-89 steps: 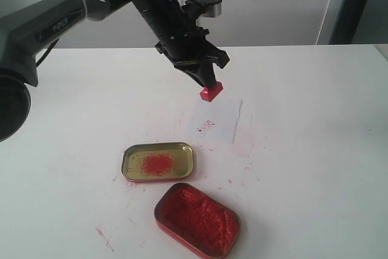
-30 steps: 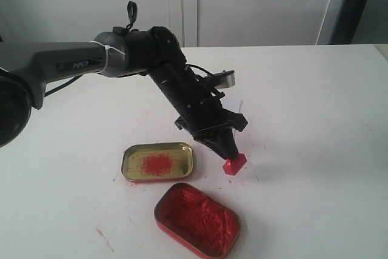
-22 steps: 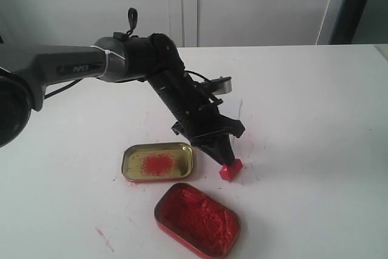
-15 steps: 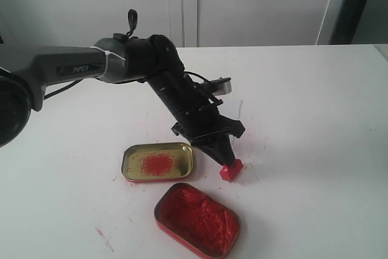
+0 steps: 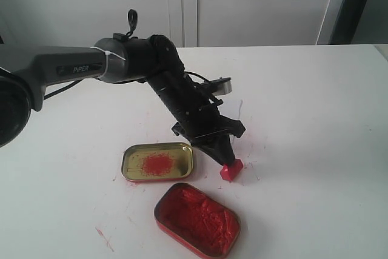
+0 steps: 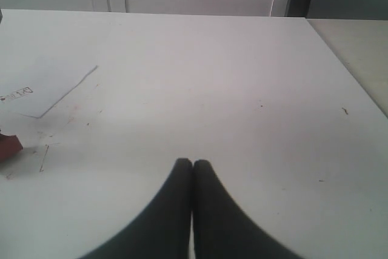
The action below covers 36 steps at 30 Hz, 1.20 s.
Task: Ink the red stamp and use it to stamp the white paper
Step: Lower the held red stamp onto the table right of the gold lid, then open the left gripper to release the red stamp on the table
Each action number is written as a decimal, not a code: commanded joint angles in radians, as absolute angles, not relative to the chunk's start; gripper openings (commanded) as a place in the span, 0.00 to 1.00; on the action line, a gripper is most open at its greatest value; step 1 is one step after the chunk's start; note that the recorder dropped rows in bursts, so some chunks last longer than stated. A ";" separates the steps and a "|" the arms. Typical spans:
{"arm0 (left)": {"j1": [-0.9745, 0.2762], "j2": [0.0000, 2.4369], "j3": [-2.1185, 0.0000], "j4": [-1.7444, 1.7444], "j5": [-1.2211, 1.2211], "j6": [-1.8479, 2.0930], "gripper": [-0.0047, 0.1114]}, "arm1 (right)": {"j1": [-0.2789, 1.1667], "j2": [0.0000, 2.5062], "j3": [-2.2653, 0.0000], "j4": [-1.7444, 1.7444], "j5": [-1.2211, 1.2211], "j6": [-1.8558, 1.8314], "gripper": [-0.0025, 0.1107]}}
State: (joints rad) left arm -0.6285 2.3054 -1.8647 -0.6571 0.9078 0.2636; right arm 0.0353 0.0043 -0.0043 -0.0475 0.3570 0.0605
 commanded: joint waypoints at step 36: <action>-0.568 2.270 -1.897 -0.574 0.935 0.261 0.43 | 0.039 0.000 0.000 -0.051 0.345 0.064 0.02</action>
